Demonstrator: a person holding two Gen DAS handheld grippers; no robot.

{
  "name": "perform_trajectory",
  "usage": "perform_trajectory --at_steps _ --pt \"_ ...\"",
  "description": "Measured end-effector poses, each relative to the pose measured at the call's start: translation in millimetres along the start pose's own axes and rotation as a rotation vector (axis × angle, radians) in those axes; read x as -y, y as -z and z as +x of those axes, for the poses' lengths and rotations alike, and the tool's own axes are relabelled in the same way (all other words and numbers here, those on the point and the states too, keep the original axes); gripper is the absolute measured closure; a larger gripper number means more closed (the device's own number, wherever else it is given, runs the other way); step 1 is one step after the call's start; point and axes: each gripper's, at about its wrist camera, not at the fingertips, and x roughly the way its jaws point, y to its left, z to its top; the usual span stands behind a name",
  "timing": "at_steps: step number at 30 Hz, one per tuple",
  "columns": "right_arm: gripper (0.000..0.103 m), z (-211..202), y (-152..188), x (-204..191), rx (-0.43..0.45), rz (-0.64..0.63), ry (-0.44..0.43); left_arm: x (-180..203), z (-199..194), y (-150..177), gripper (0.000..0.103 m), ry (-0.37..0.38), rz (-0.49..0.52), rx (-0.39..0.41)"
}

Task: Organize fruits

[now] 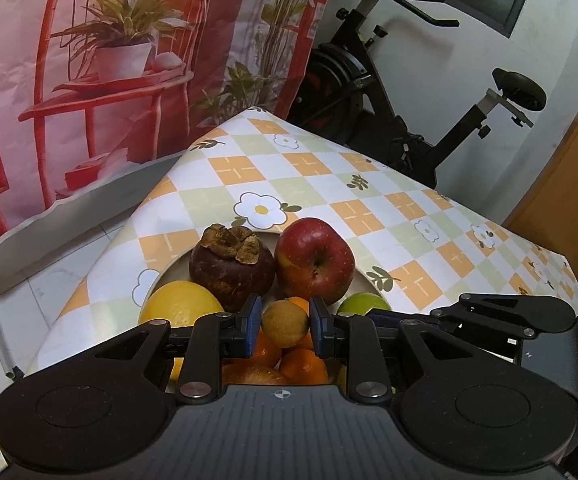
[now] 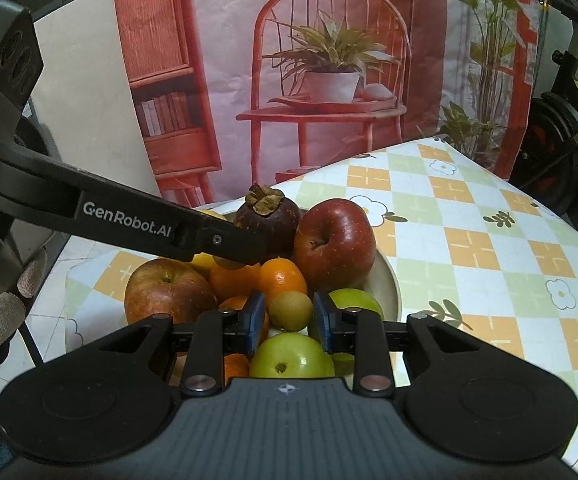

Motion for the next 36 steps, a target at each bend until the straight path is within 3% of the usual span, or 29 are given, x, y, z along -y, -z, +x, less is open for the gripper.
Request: perform_trajectory --at_steps 6,10,13,17,19,21,26,36 --pt "0.073 -5 1 0 0.011 0.008 0.008 2 -5 1 0.073 -0.015 0.003 0.005" --pt "0.070 -10 0 0 0.023 0.009 0.021 4 -12 2 0.048 -0.024 0.003 0.024" --pt "0.063 -15 1 0 0.036 0.013 0.027 6 -18 1 0.038 -0.024 0.008 0.041" --pt "0.046 -24 1 3 0.057 0.025 0.049 9 -27 -1 0.019 -0.035 0.005 0.066" --pt "0.040 -29 1 4 0.066 0.038 0.056 11 -33 -2 0.017 -0.053 0.008 0.083" --pt "0.025 -36 2 6 0.082 0.051 0.065 14 -39 -3 0.016 -0.067 0.017 0.105" --pt "0.015 -61 6 14 0.128 0.149 0.116 30 -52 -9 0.014 -0.105 0.021 0.154" --pt "0.011 -142 20 36 0.229 0.307 0.302 99 -83 -16 0.013 -0.142 0.143 0.235"
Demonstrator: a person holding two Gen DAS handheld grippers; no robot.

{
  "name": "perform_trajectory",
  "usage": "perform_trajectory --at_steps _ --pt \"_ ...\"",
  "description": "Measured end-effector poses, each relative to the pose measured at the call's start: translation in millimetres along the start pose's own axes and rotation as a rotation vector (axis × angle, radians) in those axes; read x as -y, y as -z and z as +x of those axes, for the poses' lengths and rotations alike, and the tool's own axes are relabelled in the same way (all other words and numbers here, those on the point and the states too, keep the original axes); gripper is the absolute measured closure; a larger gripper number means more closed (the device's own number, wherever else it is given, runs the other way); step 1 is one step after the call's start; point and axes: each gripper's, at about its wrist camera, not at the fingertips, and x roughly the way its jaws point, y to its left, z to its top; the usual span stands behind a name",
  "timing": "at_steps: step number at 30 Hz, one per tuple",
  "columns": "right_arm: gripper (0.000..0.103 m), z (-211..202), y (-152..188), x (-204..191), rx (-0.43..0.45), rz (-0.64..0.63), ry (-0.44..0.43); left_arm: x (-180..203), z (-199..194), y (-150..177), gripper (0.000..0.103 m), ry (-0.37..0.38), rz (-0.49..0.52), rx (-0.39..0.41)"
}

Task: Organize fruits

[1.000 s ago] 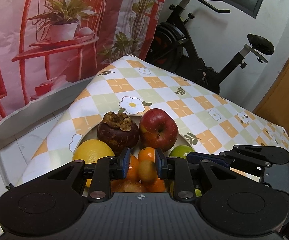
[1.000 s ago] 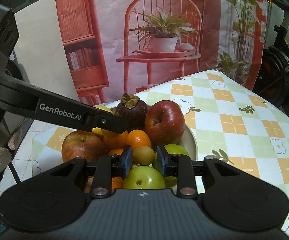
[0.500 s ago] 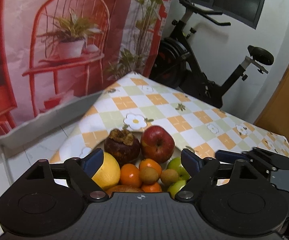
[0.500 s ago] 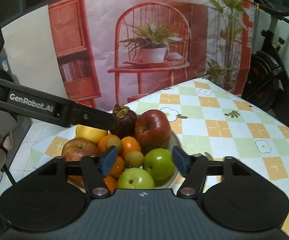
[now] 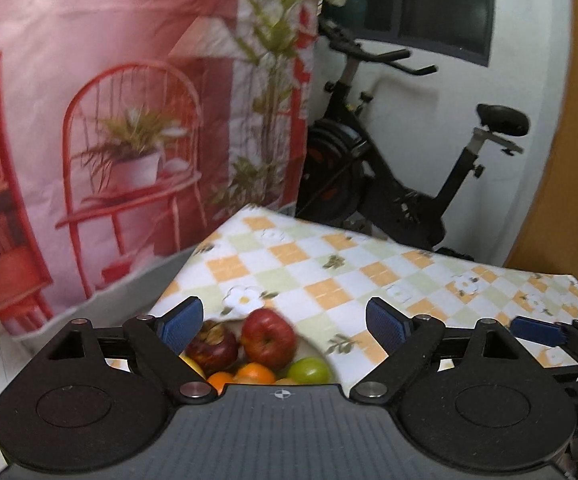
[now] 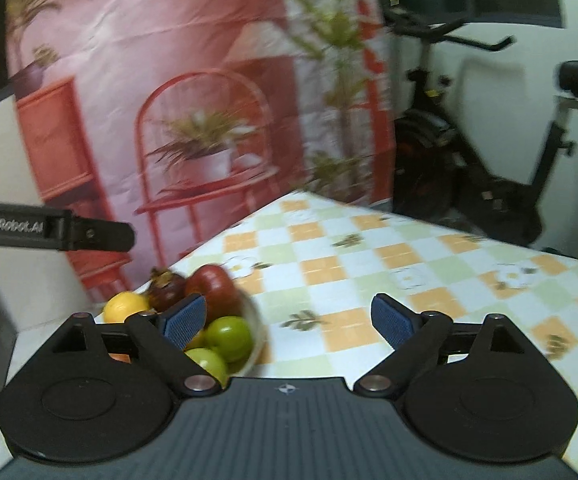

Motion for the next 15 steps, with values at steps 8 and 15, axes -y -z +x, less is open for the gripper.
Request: perform_trajectory --at_steps 8,15 --pt "0.002 -65 -19 48 0.036 0.084 0.164 57 -29 -15 0.012 0.045 0.037 0.068" --pt "0.001 -119 -26 75 0.072 0.108 0.269 114 -44 -16 0.008 0.040 0.130 0.091"
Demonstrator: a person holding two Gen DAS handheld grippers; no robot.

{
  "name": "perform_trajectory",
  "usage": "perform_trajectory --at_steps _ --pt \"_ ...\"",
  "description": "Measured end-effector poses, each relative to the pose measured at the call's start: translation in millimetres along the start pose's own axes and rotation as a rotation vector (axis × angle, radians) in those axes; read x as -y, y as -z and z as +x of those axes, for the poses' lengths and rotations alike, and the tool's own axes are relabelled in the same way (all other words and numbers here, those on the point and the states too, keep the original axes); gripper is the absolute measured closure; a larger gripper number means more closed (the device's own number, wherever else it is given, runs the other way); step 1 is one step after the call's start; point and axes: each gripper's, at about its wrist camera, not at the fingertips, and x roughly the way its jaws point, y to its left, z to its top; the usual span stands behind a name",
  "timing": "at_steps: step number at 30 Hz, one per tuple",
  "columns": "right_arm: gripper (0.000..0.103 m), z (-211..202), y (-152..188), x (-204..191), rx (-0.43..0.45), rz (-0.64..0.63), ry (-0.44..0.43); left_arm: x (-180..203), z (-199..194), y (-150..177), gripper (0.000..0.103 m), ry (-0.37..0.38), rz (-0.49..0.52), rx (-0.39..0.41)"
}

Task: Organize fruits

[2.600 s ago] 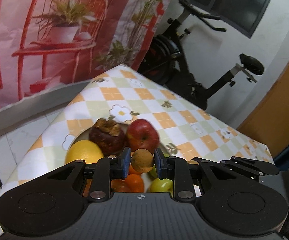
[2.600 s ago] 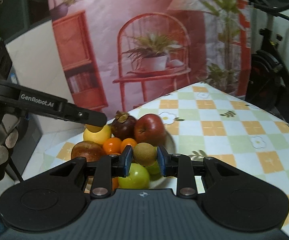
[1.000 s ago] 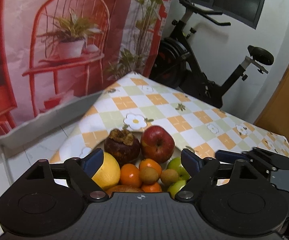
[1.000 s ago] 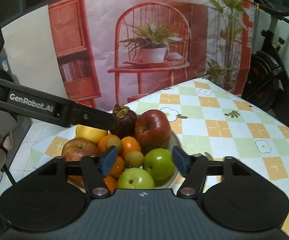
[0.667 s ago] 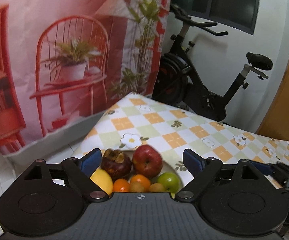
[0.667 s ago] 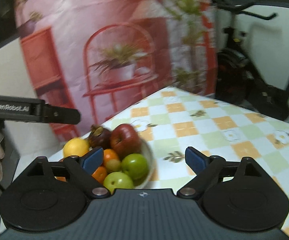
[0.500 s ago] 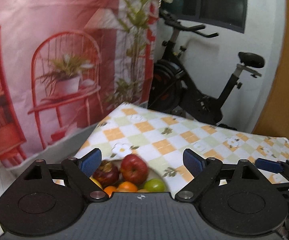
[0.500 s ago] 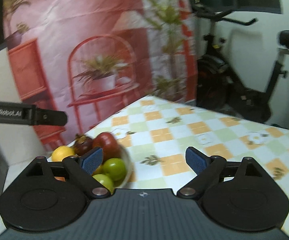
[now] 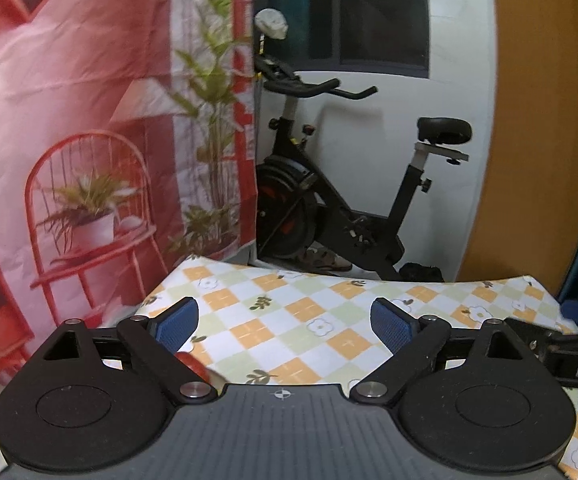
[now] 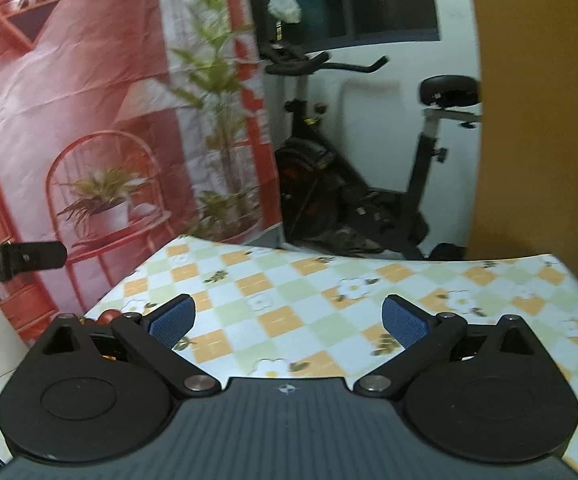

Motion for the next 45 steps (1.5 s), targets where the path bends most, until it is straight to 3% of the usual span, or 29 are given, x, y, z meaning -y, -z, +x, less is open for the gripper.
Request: perform_trajectory --at_steps 6,22,45 --pt "0.001 -27 -7 16 0.029 -0.004 0.056 18 -9 -3 0.008 0.067 0.000 0.002" --pt "0.001 -43 -11 17 0.056 0.001 0.034 23 -37 -1 0.008 0.043 0.021 0.051" --pt "0.001 -42 -12 14 0.054 0.000 0.025 24 -41 -2 0.008 0.044 0.014 0.056"
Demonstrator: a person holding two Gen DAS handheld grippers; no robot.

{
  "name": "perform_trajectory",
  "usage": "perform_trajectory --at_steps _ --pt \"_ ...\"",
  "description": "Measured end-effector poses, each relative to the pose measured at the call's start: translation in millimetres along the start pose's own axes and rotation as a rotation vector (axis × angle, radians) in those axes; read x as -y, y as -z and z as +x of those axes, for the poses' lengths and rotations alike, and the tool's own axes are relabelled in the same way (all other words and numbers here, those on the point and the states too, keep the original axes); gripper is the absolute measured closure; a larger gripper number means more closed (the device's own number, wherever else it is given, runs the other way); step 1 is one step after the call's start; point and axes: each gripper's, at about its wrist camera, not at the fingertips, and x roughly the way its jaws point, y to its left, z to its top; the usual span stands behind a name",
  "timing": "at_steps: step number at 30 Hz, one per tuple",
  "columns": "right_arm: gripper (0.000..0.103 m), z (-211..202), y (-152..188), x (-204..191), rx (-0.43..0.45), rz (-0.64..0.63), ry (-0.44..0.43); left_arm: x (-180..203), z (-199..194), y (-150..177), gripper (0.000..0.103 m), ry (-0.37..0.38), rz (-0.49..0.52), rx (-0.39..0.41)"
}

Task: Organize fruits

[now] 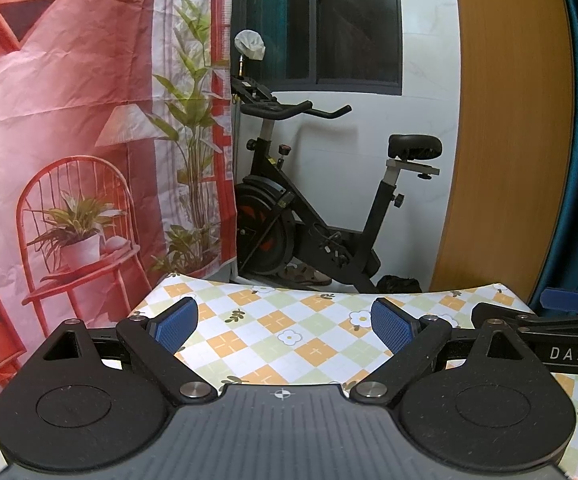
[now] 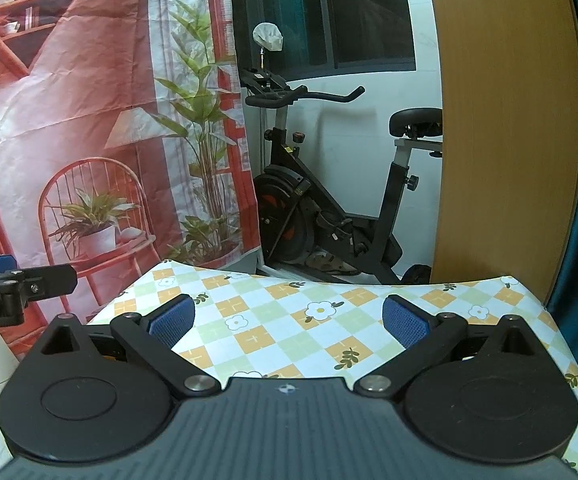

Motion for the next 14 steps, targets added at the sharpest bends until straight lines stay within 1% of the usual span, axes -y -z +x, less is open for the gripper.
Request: perform_trajectory --at_steps 14 --pt "0.001 -1.9 -3.5 -8.5 0.000 -0.002 -0.003 1.9 -1.8 -1.4 0.008 -0.004 -0.012 0.007"
